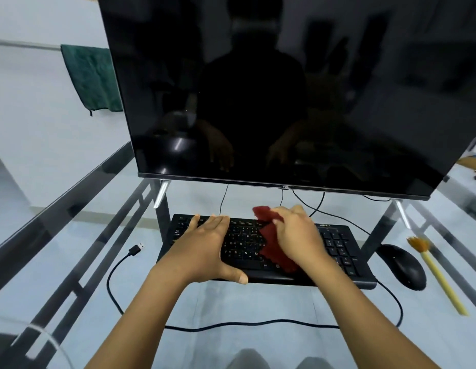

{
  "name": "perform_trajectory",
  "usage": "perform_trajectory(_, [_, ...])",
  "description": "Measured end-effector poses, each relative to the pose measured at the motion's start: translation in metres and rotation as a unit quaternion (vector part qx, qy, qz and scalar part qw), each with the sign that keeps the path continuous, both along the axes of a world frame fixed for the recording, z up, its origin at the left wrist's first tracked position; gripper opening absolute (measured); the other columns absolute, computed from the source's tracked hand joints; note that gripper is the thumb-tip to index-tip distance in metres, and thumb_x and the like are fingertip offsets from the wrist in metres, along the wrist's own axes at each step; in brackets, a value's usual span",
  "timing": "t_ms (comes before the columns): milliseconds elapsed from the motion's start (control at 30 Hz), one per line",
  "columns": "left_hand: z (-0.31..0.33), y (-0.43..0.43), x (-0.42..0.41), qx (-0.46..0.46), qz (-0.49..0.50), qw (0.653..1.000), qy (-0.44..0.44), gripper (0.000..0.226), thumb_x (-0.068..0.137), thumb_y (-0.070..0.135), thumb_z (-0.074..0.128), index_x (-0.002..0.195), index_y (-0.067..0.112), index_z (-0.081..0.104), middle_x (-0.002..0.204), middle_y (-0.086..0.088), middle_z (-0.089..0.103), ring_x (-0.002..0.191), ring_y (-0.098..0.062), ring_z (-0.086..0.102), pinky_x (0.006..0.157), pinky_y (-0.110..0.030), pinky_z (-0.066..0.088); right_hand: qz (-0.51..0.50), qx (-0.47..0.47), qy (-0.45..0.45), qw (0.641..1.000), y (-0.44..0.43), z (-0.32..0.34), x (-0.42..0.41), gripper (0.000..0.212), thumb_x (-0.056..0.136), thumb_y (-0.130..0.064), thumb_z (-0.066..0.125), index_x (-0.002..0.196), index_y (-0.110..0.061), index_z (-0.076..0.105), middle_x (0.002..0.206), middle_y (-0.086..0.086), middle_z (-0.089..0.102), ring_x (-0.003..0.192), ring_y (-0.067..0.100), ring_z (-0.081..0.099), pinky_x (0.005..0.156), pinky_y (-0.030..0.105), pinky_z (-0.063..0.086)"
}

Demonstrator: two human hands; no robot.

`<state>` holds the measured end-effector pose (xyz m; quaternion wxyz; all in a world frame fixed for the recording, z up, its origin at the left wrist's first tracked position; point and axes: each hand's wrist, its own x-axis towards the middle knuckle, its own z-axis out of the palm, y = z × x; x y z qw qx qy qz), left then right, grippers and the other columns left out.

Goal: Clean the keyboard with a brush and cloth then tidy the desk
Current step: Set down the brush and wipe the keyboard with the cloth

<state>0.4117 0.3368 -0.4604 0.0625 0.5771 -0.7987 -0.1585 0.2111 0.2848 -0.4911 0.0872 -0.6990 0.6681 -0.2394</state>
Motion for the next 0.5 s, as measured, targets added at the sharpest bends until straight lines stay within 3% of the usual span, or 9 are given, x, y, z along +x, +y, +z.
perform_trajectory(33, [0.000, -0.001, -0.001, 0.001, 0.000, 1.000, -0.003, 0.126, 0.062, 0.071, 0.070, 0.154, 0.018, 0.002, 0.162, 0.004, 0.005, 0.146, -0.012, -0.008, 0.111, -0.028, -0.014, 0.008, -0.001, 0.010, 1.000, 0.003, -0.001, 0.002, 0.030, 0.096, -0.028, 0.048, 0.122, -0.036, 0.060, 0.102, -0.001, 0.047, 0.100, 0.029, 0.058, 0.088, 0.035, 0.048])
perform_trajectory(167, [-0.003, -0.007, 0.000, -0.006, -0.002, 1.000, -0.009, 0.128, 0.060, 0.072, 0.071, 0.153, 0.018, 0.004, 0.162, 0.004, 0.007, 0.147, -0.014, -0.006, 0.113, -0.030, -0.012, 0.243, 0.038, 0.008, 0.969, 0.036, -0.003, 0.035, 0.031, 0.094, -0.029, 0.051, 0.121, -0.039, 0.058, 0.106, -0.005, 0.049, 0.101, 0.023, 0.054, 0.092, 0.037, 0.045])
perform_trajectory(200, [-0.003, -0.007, 0.000, -0.009, -0.004, 1.000, -0.008, 0.127, 0.060, 0.072, 0.071, 0.153, 0.019, 0.004, 0.161, 0.004, 0.008, 0.147, -0.015, -0.005, 0.115, -0.031, -0.010, 0.236, 0.036, 0.012, 0.971, 0.031, -0.001, 0.034, 0.030, 0.094, -0.029, 0.051, 0.121, -0.040, 0.059, 0.106, -0.005, 0.049, 0.102, 0.022, 0.054, 0.092, 0.036, 0.045])
perform_trajectory(267, [-0.005, -0.007, 0.004, 0.002, 0.006, 1.000, 0.015, 0.125, 0.060, 0.071, 0.071, 0.153, 0.022, 0.004, 0.161, 0.008, 0.007, 0.147, -0.020, -0.008, 0.117, -0.035, -0.004, 0.117, 0.009, 0.008, 0.993, 0.009, 0.001, 0.022, 0.030, 0.095, -0.028, 0.049, 0.121, -0.040, 0.060, 0.104, -0.001, 0.048, 0.101, 0.025, 0.057, 0.090, 0.035, 0.046])
perform_trajectory(333, [-0.009, -0.009, 0.017, 0.016, 0.034, 0.996, 0.077, 0.122, 0.060, 0.075, 0.067, 0.153, 0.028, 0.004, 0.161, 0.011, 0.006, 0.147, -0.023, -0.010, 0.118, -0.041, 0.002, 0.016, -0.002, 0.031, 0.999, 0.002, 0.001, 0.011, 0.031, 0.097, -0.026, 0.046, 0.126, -0.033, 0.058, 0.104, 0.002, 0.047, 0.098, 0.030, 0.057, 0.086, 0.035, 0.047])
perform_trajectory(367, [-0.010, -0.012, 0.028, 0.013, 0.064, 0.991, 0.120, 0.119, 0.060, 0.079, 0.063, 0.152, 0.030, 0.006, 0.161, 0.010, 0.007, 0.147, -0.025, -0.008, 0.118, -0.044, 0.006, 0.018, -0.006, 0.035, 0.999, 0.008, 0.001, 0.013, 0.032, 0.098, -0.026, 0.046, 0.127, -0.031, 0.057, 0.106, 0.002, 0.048, 0.097, 0.030, 0.056, 0.087, 0.035, 0.045])
perform_trajectory(433, [-0.014, -0.023, 0.055, -0.014, 0.133, 0.973, 0.186, 0.109, 0.065, 0.080, 0.055, 0.152, 0.031, 0.013, 0.160, 0.008, 0.016, 0.148, -0.027, 0.004, 0.119, -0.046, 0.015, 0.118, -0.009, 0.026, 0.993, 0.029, 0.001, 0.029, 0.033, 0.097, -0.027, 0.046, 0.128, -0.034, 0.056, 0.107, -0.003, 0.047, 0.098, 0.026, 0.052, 0.091, 0.035, 0.042])
perform_trajectory(500, [-0.020, -0.033, 0.077, -0.030, 0.165, 0.967, 0.190, 0.080, 0.083, 0.064, 0.052, 0.150, 0.028, 0.027, 0.154, 0.005, 0.033, 0.145, -0.023, 0.022, 0.116, -0.041, 0.024, 0.245, 0.015, 0.016, 0.969, 0.044, 0.000, 0.042, 0.034, 0.097, -0.027, 0.047, 0.128, -0.039, 0.055, 0.105, -0.008, 0.045, 0.098, 0.021, 0.048, 0.092, 0.032, 0.040])
